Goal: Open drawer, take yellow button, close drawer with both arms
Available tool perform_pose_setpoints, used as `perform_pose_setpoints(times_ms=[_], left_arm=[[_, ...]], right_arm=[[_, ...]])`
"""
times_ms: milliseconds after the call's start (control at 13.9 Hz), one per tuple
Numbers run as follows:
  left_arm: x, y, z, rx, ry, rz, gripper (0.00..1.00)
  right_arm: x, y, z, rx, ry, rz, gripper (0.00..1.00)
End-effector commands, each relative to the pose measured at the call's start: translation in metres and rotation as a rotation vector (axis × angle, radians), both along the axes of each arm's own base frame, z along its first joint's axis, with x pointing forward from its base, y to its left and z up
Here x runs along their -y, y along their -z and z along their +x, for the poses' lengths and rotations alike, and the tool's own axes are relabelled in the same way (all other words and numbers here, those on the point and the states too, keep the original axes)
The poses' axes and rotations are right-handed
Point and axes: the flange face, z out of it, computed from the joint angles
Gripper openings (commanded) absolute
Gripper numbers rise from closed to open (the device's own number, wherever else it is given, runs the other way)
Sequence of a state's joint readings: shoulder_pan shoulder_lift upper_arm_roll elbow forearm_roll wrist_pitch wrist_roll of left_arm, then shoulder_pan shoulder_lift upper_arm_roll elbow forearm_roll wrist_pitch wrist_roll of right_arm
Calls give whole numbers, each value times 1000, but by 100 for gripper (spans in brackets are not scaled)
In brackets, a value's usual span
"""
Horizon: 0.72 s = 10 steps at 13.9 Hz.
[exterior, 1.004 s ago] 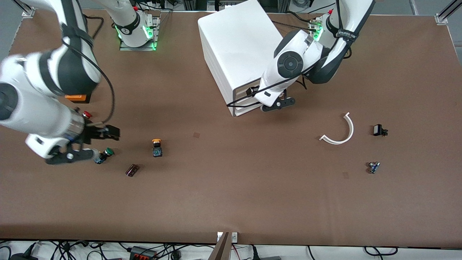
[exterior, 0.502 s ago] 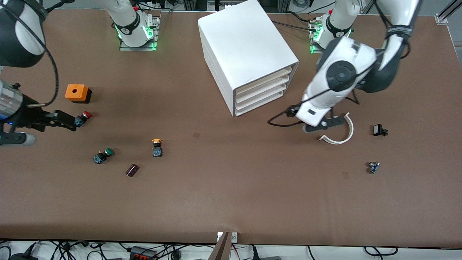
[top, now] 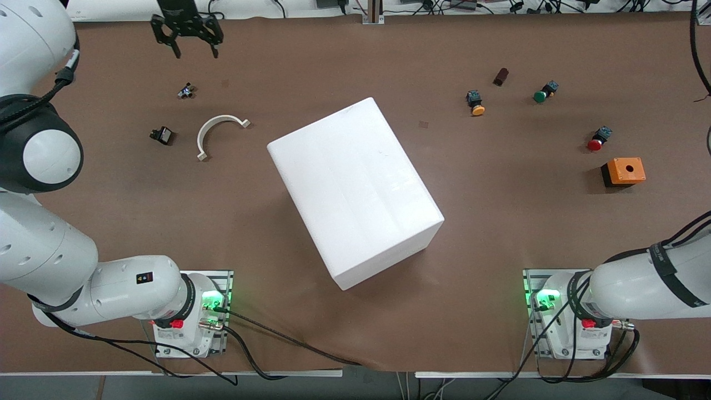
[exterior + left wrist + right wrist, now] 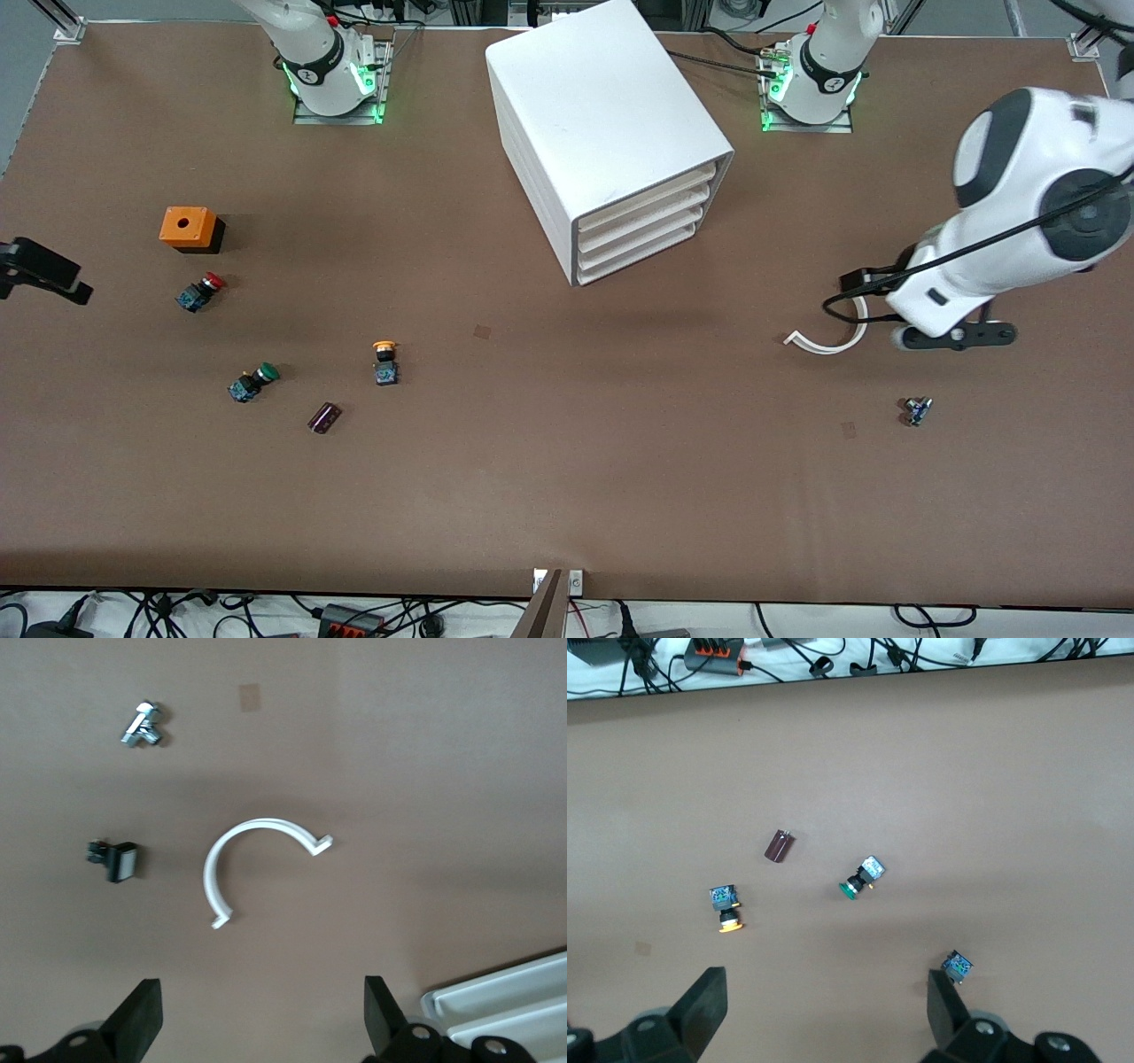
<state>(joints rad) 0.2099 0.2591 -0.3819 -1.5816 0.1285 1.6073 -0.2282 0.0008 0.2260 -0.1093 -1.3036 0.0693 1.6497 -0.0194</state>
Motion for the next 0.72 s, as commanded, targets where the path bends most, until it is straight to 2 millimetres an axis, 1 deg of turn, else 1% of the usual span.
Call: perform_pose_setpoints(times_ms=[0, 143, 215, 287, 359, 502, 646], left_arm=[[-11, -47, -22, 19, 97, 24, 100], [-22, -74, -36, 39, 150, 13, 100], [-31, -91, -44, 62, 159, -29, 100], [-42, -110, -52, 92, 166, -45, 100], [-49, -124, -58, 118, 184, -51, 100], [-52, -148, -68, 166, 189, -45, 100], [-56, -158, -74, 182, 181, -36, 100]], right_arm=[[-1, -2, -13, -34, -15, 20, 100], [1, 1, -18, -74, -11, 8, 100], [-1, 0, -23, -84, -13, -30, 100], [-5, 2, -30, -93, -22, -52, 100], [-6, 5, -38, -97, -22, -52, 100], [-3, 14, -51, -95, -12, -45, 100], [-1, 21, -60, -89, -9, -39, 100]])
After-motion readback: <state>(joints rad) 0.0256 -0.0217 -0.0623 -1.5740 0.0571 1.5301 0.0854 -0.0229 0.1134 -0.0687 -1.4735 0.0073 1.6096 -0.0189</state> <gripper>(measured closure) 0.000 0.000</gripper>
